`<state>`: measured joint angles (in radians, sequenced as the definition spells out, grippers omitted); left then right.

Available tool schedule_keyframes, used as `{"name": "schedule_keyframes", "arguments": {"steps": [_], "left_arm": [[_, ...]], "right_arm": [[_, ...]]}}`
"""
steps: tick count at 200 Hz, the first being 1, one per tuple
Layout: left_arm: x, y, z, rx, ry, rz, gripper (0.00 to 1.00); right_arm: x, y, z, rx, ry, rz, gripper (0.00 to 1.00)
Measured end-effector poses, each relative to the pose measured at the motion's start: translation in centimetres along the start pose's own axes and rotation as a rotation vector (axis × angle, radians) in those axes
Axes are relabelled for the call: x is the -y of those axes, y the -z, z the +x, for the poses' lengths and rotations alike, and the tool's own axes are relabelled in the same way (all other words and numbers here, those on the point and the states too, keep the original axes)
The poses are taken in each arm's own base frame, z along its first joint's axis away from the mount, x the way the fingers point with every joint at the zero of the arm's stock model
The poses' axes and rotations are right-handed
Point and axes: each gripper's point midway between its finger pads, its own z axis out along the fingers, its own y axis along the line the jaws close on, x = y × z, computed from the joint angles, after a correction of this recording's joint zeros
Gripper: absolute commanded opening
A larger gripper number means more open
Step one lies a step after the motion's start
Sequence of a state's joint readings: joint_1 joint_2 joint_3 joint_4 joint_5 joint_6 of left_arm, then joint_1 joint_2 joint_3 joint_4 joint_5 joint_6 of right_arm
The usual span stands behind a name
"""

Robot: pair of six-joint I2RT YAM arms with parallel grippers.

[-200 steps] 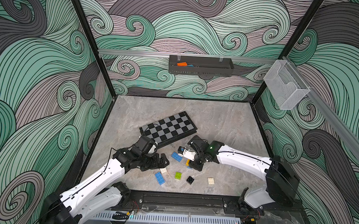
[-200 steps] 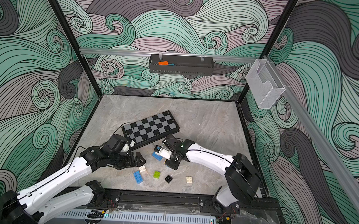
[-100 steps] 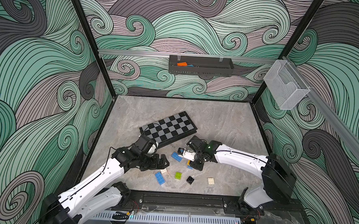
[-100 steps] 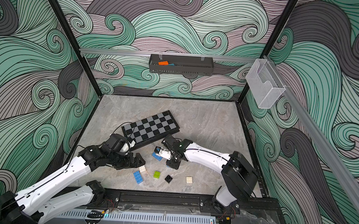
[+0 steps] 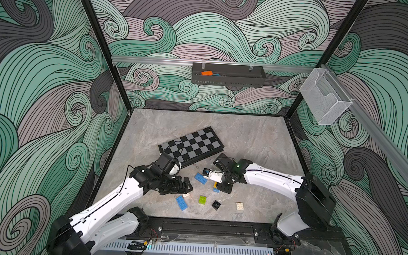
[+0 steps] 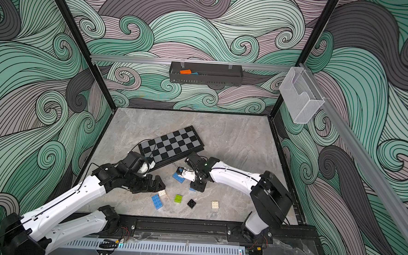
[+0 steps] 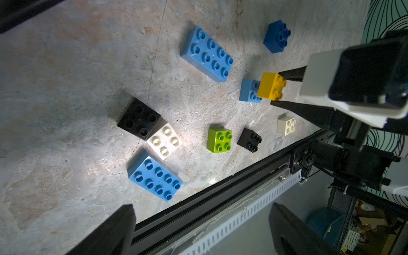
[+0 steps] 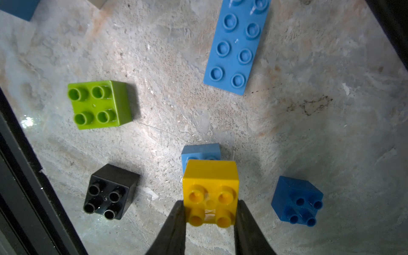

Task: Assemble a giraffe with lego
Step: Assemble the lego brick with the lego brick.

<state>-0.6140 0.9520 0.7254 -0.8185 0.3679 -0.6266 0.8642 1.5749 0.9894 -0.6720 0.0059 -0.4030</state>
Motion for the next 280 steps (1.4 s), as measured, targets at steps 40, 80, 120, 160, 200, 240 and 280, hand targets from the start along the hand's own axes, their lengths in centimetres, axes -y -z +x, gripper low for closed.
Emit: {"name": "schedule_keyframes", "arguments": {"steps": [40, 80, 120, 160, 200, 240, 280], "left_arm": [[0.0, 0.0, 0.1, -0.004, -0.006, 0.000, 0.99], [-0.1, -0.3, 0.2, -0.016, -0.009, -0.005, 0.99], [-0.1, -0.3, 0.2, -0.017, -0.011, -0.006, 0.99], [-0.1, -0.3, 0.2, -0.020, -0.010, -0.007, 0.99], [-0.2, -0.5, 0.3, -0.030, -0.006, -0.010, 0.99], [-0.2, -0.5, 0.4, -0.034, -0.005, -0.009, 0.99], [-0.2, -0.5, 0.4, -0.035, -0.004, -0.010, 0.99]], "right_arm": [[-0.4, -0.5, 0.3, -0.017, 0.001, -0.024, 0.23], [-0.5, -1.0, 0.4, -0.033, 0.001, -0.032, 0.23], [-0.5, -1.0, 0.1, -0.034, 0.006, -0.033, 0.23], [-0.5, -0.8, -0.3, -0.044, 0.021, -0.022, 0.23], [-0.5, -0.9, -0.1, -0.059, 0.028, -0.016, 0.24], [-0.4, -1.0, -0.2, -0.080, 0.034, -0.011, 0.23], [-0.1, -1.1, -0.8, -0.101, 0.041, -0.003, 0.23]]}}
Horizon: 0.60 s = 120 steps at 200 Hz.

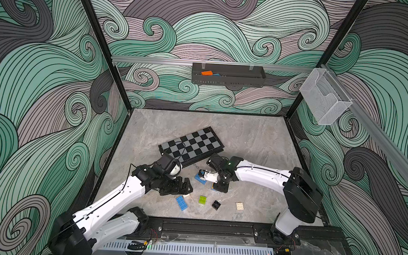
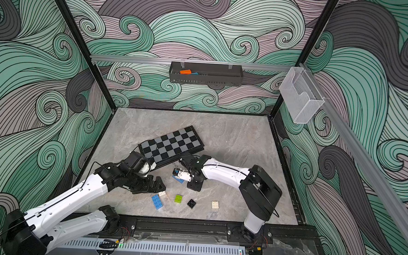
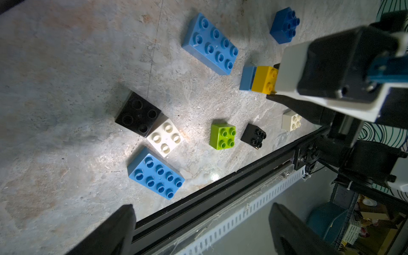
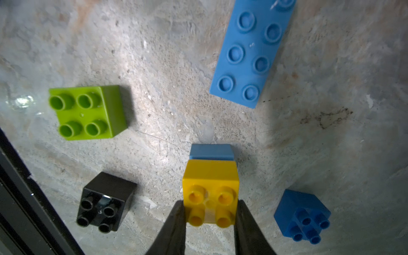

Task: Assemble a giraffe with lego
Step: Assemble the lego brick with the lego brick.

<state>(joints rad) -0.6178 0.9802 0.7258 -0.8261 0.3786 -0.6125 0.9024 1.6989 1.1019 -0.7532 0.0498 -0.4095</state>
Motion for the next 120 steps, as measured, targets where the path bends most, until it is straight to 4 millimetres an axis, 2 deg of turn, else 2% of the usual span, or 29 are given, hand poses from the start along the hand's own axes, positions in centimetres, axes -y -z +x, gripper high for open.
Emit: {"name": "schedule_keyframes", "arguments": {"steps": [120], "left_arm": [[0.17, 0.25, -0.08, 0.002, -0.001, 0.001, 0.99]], "right_arm": [[0.36, -0.30, -0.23, -0.073, -0.011, -0.013, 0.23]]}}
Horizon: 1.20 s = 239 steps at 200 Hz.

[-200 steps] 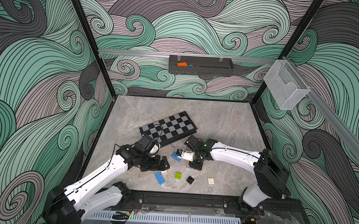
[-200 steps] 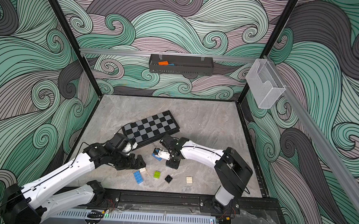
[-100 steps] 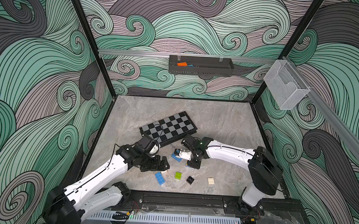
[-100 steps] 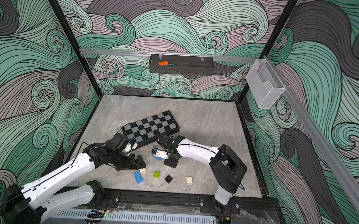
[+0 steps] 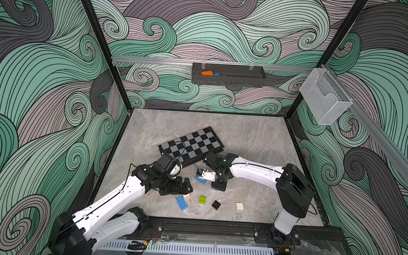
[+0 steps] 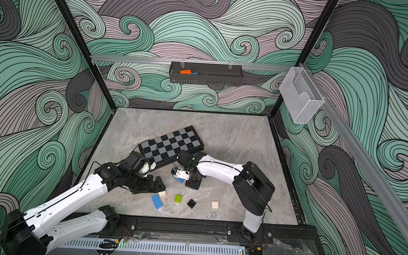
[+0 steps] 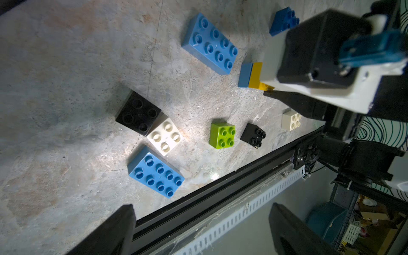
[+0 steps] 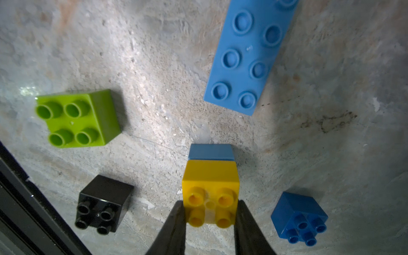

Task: Assemble a giraffe with lego
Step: Assemble the lego brick with the lego brick.

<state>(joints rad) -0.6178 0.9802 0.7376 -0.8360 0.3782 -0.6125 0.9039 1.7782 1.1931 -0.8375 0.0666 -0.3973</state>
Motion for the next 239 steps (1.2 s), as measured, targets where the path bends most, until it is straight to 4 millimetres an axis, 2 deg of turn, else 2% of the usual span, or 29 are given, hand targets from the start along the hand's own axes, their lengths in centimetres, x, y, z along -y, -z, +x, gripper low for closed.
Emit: {"name": "schedule_keyframes", "arguments": {"steps": [79, 122, 145, 161, 183, 208, 239], "left_arm": [[0.0, 0.0, 0.0, 0.000, 0.001, -0.002, 0.99], [-0.2, 0.1, 0.0, 0.001, 0.003, -0.014, 0.99], [-0.5, 0.1, -0.1, 0.008, 0.005, -0.026, 0.99], [-0.6, 0.1, -0.2, 0.013, 0.009, -0.036, 0.99], [-1.0, 0.1, -0.3, 0.023, 0.019, -0.056, 0.99], [-1.4, 0.1, -0.5, 0.038, 0.038, -0.081, 0.99], [-1.6, 0.4, -1.6, 0.067, 0.076, -0.121, 0.99]], "right_arm": [[0.0, -0.1, 0.0, -0.019, -0.022, -0.014, 0.24], [0.3, 0.0, 0.1, 0.007, -0.080, -0.040, 0.39], [0.6, 0.2, 1.2, 0.023, -0.132, -0.046, 0.44], [0.9, 1.2, 1.5, 0.060, -0.176, -0.052, 0.55], [1.6, 2.8, 0.9, 0.139, -0.222, -0.046, 0.67], [1.6, 3.6, 0.4, 0.193, -0.238, -0.046, 0.69], [0.4, 5.0, 2.0, 0.261, -0.330, -0.057, 0.71]]}}
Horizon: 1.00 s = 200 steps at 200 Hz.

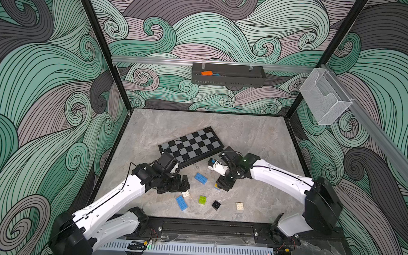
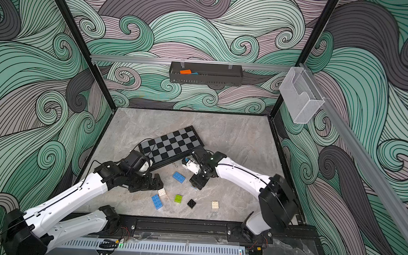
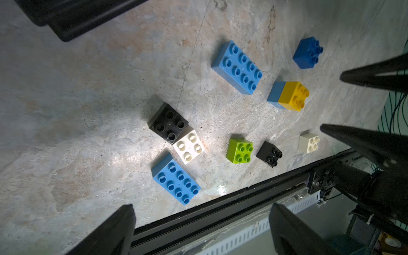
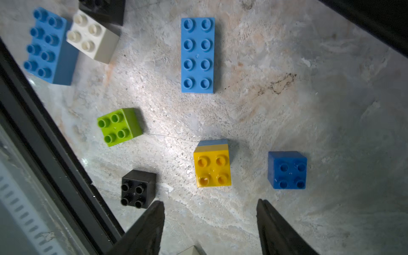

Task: Assemble a giraffe with lego
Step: Assemble the lego brick with the lego brick, then pick up the lego brick from the center of the board.

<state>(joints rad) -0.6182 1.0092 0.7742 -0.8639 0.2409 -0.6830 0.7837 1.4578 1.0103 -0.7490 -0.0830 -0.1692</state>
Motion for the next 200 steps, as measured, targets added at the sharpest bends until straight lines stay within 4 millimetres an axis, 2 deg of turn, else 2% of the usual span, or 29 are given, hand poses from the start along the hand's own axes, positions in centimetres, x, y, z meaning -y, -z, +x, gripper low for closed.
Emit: {"name": "schedule_keyframes", "arguments": {"steps": [32, 56, 84, 111, 137, 157, 200], "left_arm": [[0.1, -1.2, -2.1, 0.015, 0.058, -0.079, 0.98], [-0.5, -2.7, -2.4, 0.013, 0.099, -0.148, 0.97], [-1.3, -4.1, -2.2, -0.004, 0.115, -0.249, 0.95], [-0.8, -4.8, -3.3, 0.018, 0.120, -0.316, 0.94], [-1.4, -5.7, -3.7, 0.020, 0.144, -0.379, 0.91], [-2.4, -6.3, -3.2, 0.000, 0.172, -0.439, 0.90], [-3.0, -6.9, -2.1, -0.006, 0.220, -0.460, 0.88]], "right_arm": [[-1.5, 3.7, 2.1, 0.155, -0.134, -0.027, 0.74], [-2.5, 4.8, 2.8, 0.201, -0.212, -0.073, 0.74], [-3.7, 4.9, 2.8, 0.199, -0.254, -0.108, 0.74], [-4.5, 4.4, 3.3, 0.180, -0.257, -0.125, 0.74], [-4.3, 4.0, 3.1, 0.169, -0.263, -0.119, 0.77], [-3.8, 3.5, 2.6, 0.152, -0.276, -0.110, 0.82], [-3.0, 3.8, 2.0, 0.180, -0.292, -0.098, 0.83]]}}
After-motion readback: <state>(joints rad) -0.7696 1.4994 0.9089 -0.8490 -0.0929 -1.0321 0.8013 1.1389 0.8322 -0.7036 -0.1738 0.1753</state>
